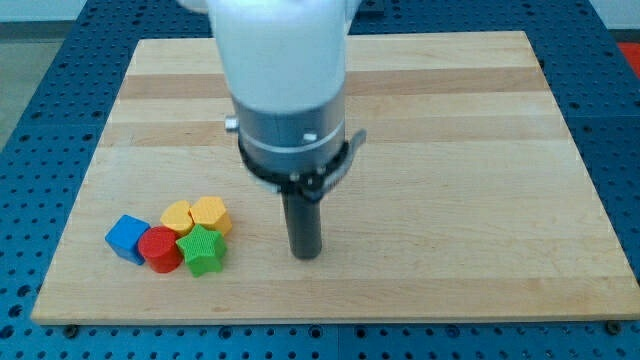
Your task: Slide the green circle closer to the red star
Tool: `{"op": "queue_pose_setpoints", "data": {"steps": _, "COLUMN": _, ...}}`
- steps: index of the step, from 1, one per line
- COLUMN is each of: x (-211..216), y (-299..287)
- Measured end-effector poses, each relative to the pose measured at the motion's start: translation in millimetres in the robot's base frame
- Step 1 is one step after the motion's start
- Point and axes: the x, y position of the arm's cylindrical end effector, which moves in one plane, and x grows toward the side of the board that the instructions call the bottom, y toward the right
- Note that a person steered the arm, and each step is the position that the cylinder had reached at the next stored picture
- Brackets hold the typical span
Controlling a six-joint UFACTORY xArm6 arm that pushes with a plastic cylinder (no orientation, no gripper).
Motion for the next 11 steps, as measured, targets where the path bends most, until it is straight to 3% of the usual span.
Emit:
{"op": "queue_pose_setpoints", "data": {"steps": 3, "x": -134.1, "y": 12.1}}
{"op": "queue_pose_setpoints", "data": {"steps": 5, "x": -197.0, "y": 60.0}}
{"op": "queue_pose_setpoints", "data": {"steps": 7, "x": -271.6, "y": 48.3}}
{"op": "queue_pose_setpoints", "data": {"steps": 9, "x": -272.0, "y": 14.0}}
{"op": "queue_pose_setpoints", "data": {"steps": 11, "x": -232.4, "y": 0.5}}
